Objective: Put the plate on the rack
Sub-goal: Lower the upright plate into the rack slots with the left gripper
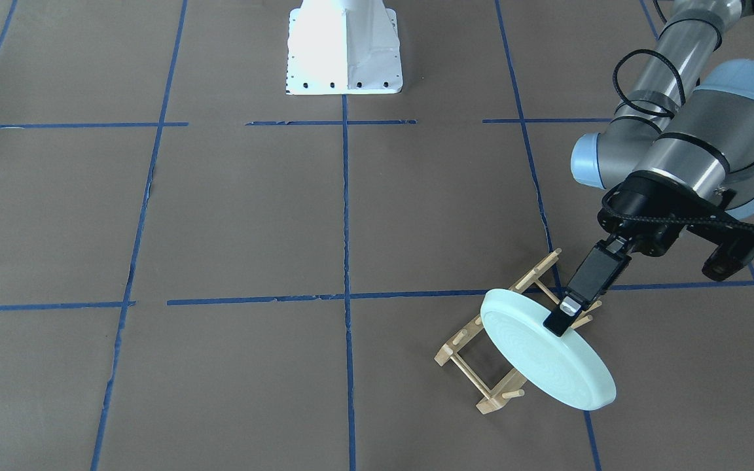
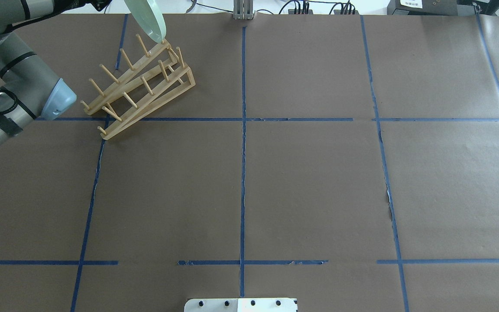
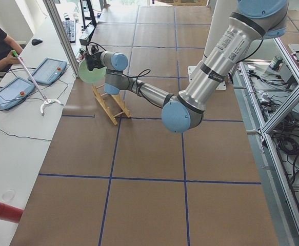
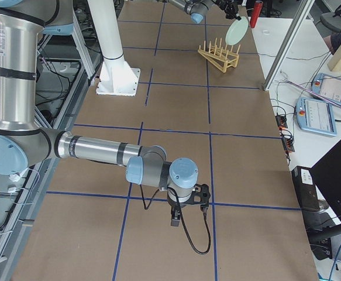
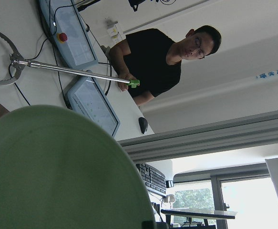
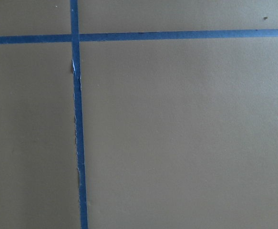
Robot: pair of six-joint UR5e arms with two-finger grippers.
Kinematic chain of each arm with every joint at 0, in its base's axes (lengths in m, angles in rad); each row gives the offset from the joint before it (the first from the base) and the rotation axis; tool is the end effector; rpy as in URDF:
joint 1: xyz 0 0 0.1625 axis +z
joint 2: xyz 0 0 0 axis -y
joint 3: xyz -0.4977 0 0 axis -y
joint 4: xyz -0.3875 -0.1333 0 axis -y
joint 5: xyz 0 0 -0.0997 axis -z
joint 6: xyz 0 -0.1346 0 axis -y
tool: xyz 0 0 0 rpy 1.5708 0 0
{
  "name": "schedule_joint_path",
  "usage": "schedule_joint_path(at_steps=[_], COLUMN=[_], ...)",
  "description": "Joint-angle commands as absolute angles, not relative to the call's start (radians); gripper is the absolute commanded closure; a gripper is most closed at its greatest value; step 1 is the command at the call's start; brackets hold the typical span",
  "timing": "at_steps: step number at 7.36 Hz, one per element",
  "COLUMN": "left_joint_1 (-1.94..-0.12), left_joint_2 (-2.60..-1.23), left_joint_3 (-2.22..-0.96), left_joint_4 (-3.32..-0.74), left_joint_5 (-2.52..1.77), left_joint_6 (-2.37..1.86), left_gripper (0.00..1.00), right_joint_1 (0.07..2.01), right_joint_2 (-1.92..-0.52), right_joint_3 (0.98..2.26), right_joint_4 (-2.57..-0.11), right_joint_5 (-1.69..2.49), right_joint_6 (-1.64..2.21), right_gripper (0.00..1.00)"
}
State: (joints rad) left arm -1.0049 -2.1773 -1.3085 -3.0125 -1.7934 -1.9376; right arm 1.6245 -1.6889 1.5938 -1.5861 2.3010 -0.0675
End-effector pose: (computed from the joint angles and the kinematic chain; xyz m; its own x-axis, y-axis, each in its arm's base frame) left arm 0.3176 -0.6932 0.3152 -0.3606 -0.0846 -0.9289 0.6195 0.7227 -0.3064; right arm 0.0657 -0.4122 0.8042 0.7419 0.0462 0.6689 -0.0033 0.9979 -0.0652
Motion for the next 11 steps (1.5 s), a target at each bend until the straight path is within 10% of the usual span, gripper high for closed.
schedule_joint_path(at_steps=[1,11], left_joint_1=[-0.970,-0.916], left_joint_2=[-2.174,-2.161], left_joint_3=[-1.301,-1.236], left_joint_4=[-3.032,-3.034], left_joint_5=[-1.758,-1.756], left_joint_6=[-1.937,-1.884], left_gripper=[1.00,1.00], right_joint_1=[1.624,1.624], right_joint_2=[-1.689,-1.689], right_joint_3=[1.595,1.594], right_joint_4=[-1.586,-1.586], right_joint_5=[2.301,2.301], right_joint_6=[-0.067,-0.067], right_gripper=[0.00,0.00])
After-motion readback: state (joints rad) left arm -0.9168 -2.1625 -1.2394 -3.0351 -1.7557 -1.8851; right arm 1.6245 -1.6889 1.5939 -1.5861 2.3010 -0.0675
